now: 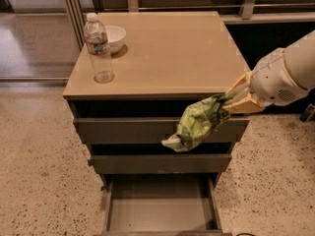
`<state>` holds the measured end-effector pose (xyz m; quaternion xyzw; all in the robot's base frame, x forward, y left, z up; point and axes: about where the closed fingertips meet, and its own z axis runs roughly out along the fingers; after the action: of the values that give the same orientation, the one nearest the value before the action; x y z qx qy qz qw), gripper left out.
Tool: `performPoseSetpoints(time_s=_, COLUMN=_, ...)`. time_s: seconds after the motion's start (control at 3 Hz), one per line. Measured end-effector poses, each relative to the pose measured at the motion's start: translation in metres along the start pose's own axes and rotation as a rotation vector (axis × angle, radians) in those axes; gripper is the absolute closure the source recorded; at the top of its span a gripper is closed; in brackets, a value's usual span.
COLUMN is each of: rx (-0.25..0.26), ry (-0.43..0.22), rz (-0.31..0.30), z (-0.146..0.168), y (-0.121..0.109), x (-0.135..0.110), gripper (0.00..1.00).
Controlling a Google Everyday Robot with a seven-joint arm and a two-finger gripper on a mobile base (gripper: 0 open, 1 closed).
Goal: Place green jalapeno chip bag into bottom drawer
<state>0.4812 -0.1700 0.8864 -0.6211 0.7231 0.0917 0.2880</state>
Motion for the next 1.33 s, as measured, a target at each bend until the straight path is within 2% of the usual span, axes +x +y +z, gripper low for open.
performPoseSetpoints(time_s=0.33, rx=-0.004, ry=0.0, rz=0.003, z=0.0, y=0.002, x=0.001, gripper=1.0)
performPoseSetpoints(time_s=0.67, rx=-0.012, ry=0.025, rz=-0.012, z=0.024, y=0.007, x=0.019, gripper=1.0)
performPoseSetpoints(time_s=1.0, rx=-0.026, ry=0.017, rz=-0.023, z=0.069, y=0.026, x=0.055, gripper=1.0)
performPoseSetpoints(time_s=1.33, rx=-0.058, ry=-0.039, rz=-0.004, z=0.129, y=0.051, x=0.107, gripper=1.0)
